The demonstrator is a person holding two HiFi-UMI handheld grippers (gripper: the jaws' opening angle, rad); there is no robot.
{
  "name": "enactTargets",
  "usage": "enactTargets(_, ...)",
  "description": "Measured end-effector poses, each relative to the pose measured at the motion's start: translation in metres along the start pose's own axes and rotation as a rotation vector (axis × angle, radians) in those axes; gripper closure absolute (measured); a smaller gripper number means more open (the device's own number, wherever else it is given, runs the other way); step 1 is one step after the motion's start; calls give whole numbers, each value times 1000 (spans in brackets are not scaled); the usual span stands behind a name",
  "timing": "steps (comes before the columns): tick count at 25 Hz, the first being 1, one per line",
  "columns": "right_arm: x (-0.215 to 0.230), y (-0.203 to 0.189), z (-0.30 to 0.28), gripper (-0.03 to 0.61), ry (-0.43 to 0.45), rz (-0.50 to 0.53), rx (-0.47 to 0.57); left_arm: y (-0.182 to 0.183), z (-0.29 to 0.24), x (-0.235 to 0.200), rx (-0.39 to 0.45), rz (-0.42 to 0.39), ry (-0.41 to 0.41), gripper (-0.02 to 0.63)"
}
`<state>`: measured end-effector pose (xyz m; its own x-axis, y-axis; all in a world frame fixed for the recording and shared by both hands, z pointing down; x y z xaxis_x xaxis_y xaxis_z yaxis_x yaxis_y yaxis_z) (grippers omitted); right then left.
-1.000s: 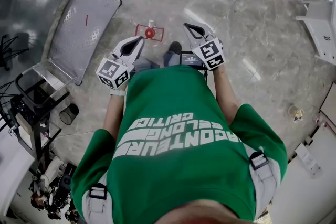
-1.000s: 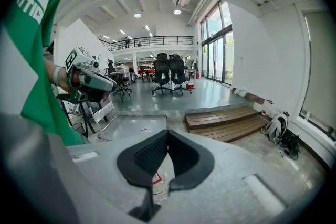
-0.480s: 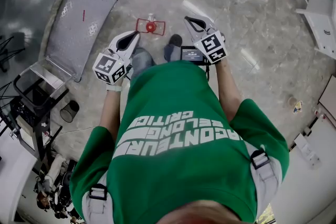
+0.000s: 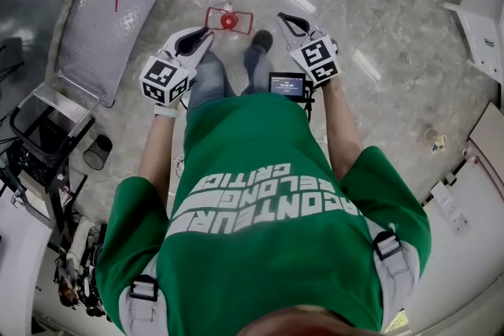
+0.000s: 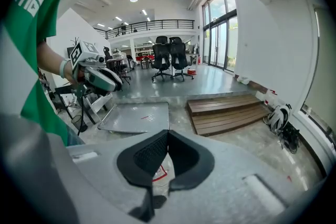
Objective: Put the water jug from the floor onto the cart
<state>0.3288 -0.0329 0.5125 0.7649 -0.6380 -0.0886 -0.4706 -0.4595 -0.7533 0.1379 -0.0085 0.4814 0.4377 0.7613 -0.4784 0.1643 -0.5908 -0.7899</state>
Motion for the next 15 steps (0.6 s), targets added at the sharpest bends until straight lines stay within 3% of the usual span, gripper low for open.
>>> enactTargets(9,-19,-25,-55,537,36,9,-54,-49,-18,-43,-118,-21,-51,534)
enactTargets(15,-59,-56,-83,514,63,29,-99,-93,-18,-58,-188,-66,-93,525)
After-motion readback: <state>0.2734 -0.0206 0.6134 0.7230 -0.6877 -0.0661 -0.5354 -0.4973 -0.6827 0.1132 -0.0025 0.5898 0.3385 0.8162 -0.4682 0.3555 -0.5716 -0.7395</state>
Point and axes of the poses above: the fingertips, and each gripper's own axes: z backward along the fingers, x to its right, y out of its top, the point moved 3 cm from there along z, backward along the fingers, and after that the axes turned 11 degrees about -y, right-handed, at the moved point
